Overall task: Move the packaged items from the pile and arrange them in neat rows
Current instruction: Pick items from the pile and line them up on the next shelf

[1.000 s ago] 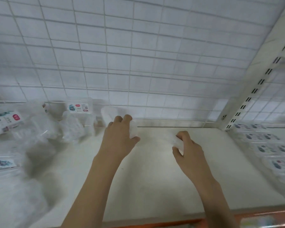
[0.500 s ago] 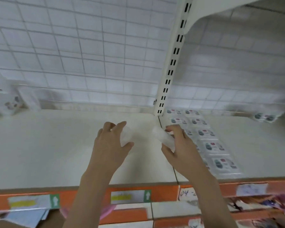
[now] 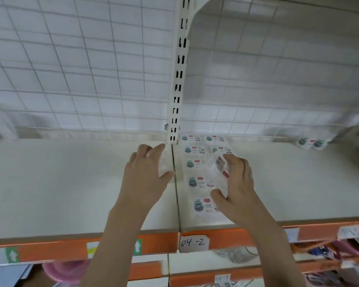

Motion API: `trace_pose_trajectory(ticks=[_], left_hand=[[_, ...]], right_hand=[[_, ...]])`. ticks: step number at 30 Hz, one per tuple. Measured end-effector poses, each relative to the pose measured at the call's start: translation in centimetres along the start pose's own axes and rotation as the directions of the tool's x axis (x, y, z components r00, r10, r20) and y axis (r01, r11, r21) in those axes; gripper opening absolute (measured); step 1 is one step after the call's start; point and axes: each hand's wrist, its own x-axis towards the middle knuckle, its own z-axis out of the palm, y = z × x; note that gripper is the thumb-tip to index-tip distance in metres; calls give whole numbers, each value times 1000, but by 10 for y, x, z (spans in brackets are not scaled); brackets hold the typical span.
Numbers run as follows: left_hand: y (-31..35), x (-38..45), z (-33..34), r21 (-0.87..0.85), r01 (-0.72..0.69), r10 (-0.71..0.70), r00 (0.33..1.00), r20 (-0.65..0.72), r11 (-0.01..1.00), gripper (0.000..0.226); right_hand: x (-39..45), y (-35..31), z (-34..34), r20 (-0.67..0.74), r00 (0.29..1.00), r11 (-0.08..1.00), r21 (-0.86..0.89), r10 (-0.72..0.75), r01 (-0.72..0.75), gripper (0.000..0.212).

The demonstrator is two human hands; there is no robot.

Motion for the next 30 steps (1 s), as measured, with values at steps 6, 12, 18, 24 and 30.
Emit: trace_pose_trajectory(ticks=[6,12,18,24,30], left_hand=[[63,3,39,14,-11,11,999,-33,1000,65],[150,1,90,-40,47,-50,995,-86,998,72],[202,1,128,20,121,-119,991,-62,992,69],[205,15,134,31,193,-188,975,-119,981,55],[184,38,129,46,233,-223,961,-164,971,53]], right_hand=[[-1,69,-43,-133,991,1000,19,-20,23,44],[-10,148,-104,-133,991,998,-68,-21,12,36],[-2,207,-126,-99,992,988,-139,-78,64,30],[36,216,-109,-37,991,991,-50,-126,124,46],[92,212,-70,-51,964,945,-216,-262,245,44]])
